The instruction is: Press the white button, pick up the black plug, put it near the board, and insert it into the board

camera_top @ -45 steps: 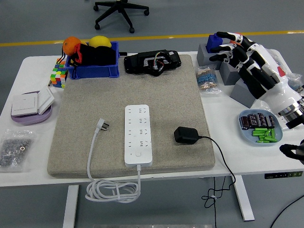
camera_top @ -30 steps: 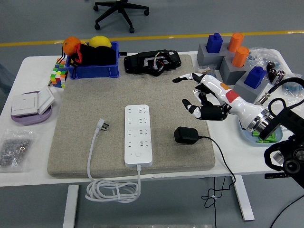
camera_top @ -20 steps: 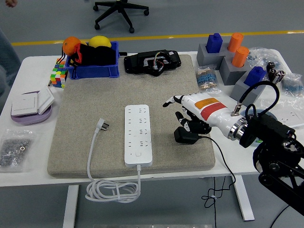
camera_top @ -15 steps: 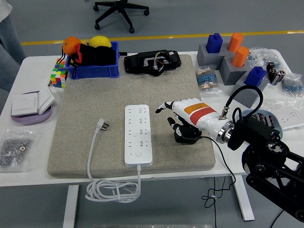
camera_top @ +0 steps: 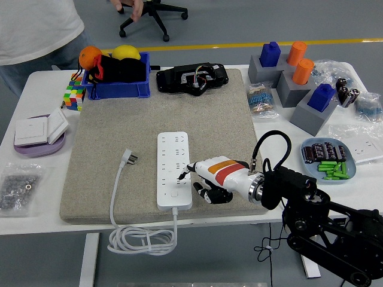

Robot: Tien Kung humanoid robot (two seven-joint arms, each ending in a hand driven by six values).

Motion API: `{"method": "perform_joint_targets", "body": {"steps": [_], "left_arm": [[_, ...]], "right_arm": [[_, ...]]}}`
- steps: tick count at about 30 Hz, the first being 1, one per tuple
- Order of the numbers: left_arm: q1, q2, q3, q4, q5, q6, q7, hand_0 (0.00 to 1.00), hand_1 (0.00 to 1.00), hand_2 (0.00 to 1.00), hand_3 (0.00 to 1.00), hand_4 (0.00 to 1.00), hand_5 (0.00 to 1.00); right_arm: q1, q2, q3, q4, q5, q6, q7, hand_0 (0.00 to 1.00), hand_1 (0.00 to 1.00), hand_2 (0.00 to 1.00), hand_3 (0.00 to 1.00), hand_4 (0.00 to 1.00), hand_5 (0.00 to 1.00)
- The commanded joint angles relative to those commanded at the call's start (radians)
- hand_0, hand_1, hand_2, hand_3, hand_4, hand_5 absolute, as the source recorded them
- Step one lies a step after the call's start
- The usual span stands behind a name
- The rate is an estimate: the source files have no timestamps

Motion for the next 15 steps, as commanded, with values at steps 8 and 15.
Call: {"method": "perform_joint_targets", "body": {"steps": [8, 15], "left_arm": [[-0.001, 0.000, -0.001, 0.000, 0.003, -0.001, 0.001, 0.624, 0.633, 0.640, 0.696, 0.591, 0.373], [0.000, 0.002, -0.001, 0.000, 0.004, -0.001, 0.001, 0.624, 0.633, 0.640, 0.696, 0.591, 0.374]], "right_arm": [[0.010, 0.001, -0.051, -0.031, 0.002, -0.010, -0.001, 0.002, 0.002, 0.002, 0.740, 0.307, 0.002], [0.014, 0.035, -0.046, -0.041, -0.014, -0.040, 0.000, 0.002, 0.002, 0.002, 0.739, 0.298, 0.002]]}}
